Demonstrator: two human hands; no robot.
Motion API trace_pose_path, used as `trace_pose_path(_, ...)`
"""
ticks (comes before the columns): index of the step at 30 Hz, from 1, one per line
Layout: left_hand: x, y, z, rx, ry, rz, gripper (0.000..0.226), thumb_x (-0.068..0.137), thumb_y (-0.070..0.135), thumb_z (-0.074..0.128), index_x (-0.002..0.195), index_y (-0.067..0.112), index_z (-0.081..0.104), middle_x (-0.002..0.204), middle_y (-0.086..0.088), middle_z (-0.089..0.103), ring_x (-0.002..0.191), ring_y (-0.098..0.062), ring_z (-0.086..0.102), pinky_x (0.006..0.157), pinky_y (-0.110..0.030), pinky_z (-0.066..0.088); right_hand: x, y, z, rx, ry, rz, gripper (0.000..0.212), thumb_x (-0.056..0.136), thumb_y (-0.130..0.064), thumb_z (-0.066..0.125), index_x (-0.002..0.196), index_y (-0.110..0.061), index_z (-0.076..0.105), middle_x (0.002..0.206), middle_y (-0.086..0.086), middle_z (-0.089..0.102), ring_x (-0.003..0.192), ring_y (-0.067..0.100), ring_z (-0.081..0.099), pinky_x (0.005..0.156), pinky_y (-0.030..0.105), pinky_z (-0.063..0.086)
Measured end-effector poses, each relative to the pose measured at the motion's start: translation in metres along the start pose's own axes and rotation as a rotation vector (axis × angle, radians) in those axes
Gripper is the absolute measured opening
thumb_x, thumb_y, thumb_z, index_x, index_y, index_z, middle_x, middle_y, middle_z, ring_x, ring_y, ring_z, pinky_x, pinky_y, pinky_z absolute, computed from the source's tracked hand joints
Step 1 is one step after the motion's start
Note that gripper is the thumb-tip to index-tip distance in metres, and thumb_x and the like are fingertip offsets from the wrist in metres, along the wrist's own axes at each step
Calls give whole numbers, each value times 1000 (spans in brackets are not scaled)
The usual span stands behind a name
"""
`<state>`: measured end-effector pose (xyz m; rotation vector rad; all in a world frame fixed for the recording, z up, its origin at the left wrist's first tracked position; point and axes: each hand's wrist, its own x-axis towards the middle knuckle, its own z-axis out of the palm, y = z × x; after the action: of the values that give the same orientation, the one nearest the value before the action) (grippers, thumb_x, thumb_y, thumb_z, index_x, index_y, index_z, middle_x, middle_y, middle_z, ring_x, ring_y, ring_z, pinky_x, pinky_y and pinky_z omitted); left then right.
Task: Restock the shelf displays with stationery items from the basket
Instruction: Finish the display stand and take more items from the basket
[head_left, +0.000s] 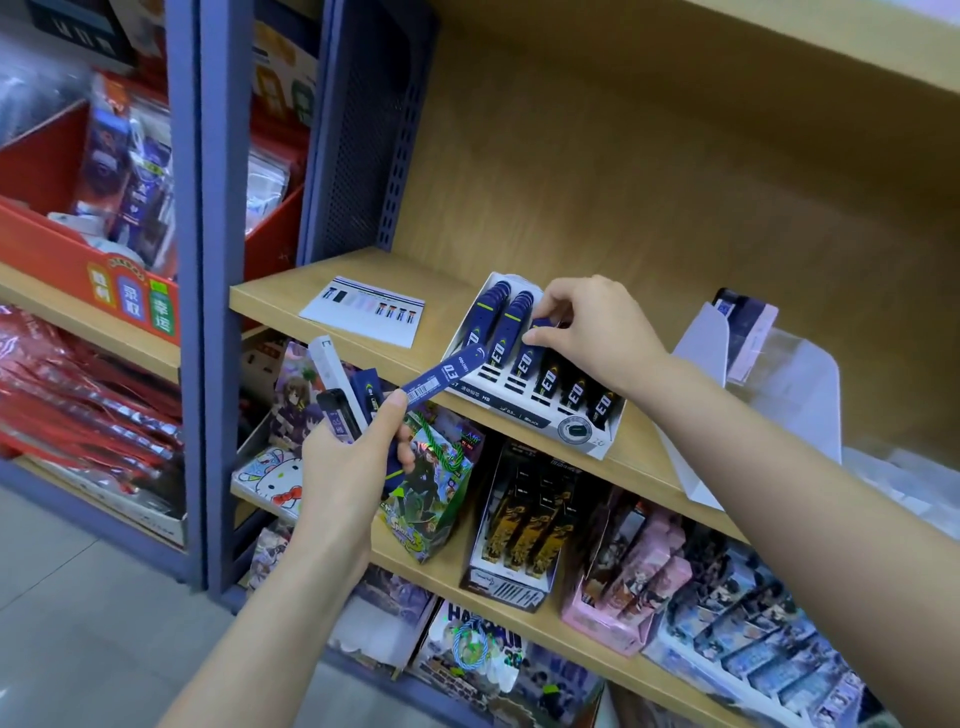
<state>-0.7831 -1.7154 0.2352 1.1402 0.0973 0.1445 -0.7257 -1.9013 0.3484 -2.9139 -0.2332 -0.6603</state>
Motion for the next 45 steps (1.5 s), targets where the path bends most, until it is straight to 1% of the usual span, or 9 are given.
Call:
trace_pose_path(9, 1, -2, 1, -12, -1, -4, 24, 92, 25, 59, 73, 12, 55, 55, -1, 51, 45, -11, 47, 54, -14, 49, -9, -13, -3, -94, 87, -41, 21, 94, -31, 56, 98, -13, 65, 93, 2, 56, 92, 20, 50, 78, 33, 39)
trace_pose_path(13, 0, -1, 0, 6, -13, 16, 21, 92, 26, 59, 76, 13, 58, 57, -3, 52, 48, -11, 47, 57, -20, 47, -38, -44, 6, 215, -1, 48, 39, 101, -34, 33, 95, -9, 61, 74, 7, 64, 68, 24, 59, 68, 35, 48)
trace_pose_path(17, -1, 0, -1, 64, -16, 87, 18, 91, 25, 61, 79, 12, 59, 53, 1, 54, 49, -11, 49, 65, -33, 45, -52, -62, 10, 595, -161, 264, 30, 99, -38, 42, 90, -11, 55, 66, 4, 66, 45, 8, 56, 49, 19, 50)
trace_pose_path(21, -4, 2, -2, 133, -32, 172, 19, 88, 24, 63, 76, 10, 59, 57, -2, 57, 52, -12, 50, 66, -35, 46, -52, -60, 1, 926, -242, 475, 26, 94, -30, 57, 86, -6, 52, 67, 10, 65, 50, 11, 63, 54, 23, 57)
trace_pose_path(25, -6, 2, -2, 147, -84, 198, 19, 89, 25, 62, 83, 8, 66, 55, 4, 61, 49, -8, 48, 57, -21, 44, -60, -51, -5, 1016, -236, 424, 6, 92, -12, 60, 90, -6, 57, 74, 9, 66, 63, 9, 67, 63, 18, 57)
trace_pose_path(28, -7, 1, -1, 121, -104, 174, 18, 91, 22, 60, 95, 6, 67, 54, 8, 62, 49, -10, 45, 50, -12, 42, -65, -45, -5, 1016, -198, 381, 9, 90, -4, 61, 96, -9, 57, 76, 8, 68, 70, 10, 70, 67, 16, 56)
trace_pose_path(33, -6, 0, -1, 53, -81, 103, 7, 92, 23, 59, 88, 18, 61, 69, -4, 69, 47, -9, 44, 67, -30, 47, -68, -41, -4, 936, -119, 308, 11, 88, -2, 62, 95, -11, 61, 81, 9, 67, 74, 14, 71, 67, 16, 55)
trace_pose_path(39, -2, -5, 0, 67, -140, 23, 17, 95, 26, 55, 88, 11, 56, 60, 3, 56, 47, -10, 42, 58, -26, 42, -42, -20, -16, 553, 214, 175, 12, 90, -8, 61, 91, -19, 63, 77, -5, 64, 65, 0, 64, 70, 13, 52)
trace_pose_path(45, -3, -2, 1, 64, -206, -58, 24, 93, 31, 57, 71, 22, 63, 70, -18, 53, 49, -16, 38, 61, -35, 35, -24, -9, -12, 245, 168, 57, 12, 91, -14, 60, 98, -17, 68, 77, -13, 59, 71, -6, 54, 69, 4, 40)
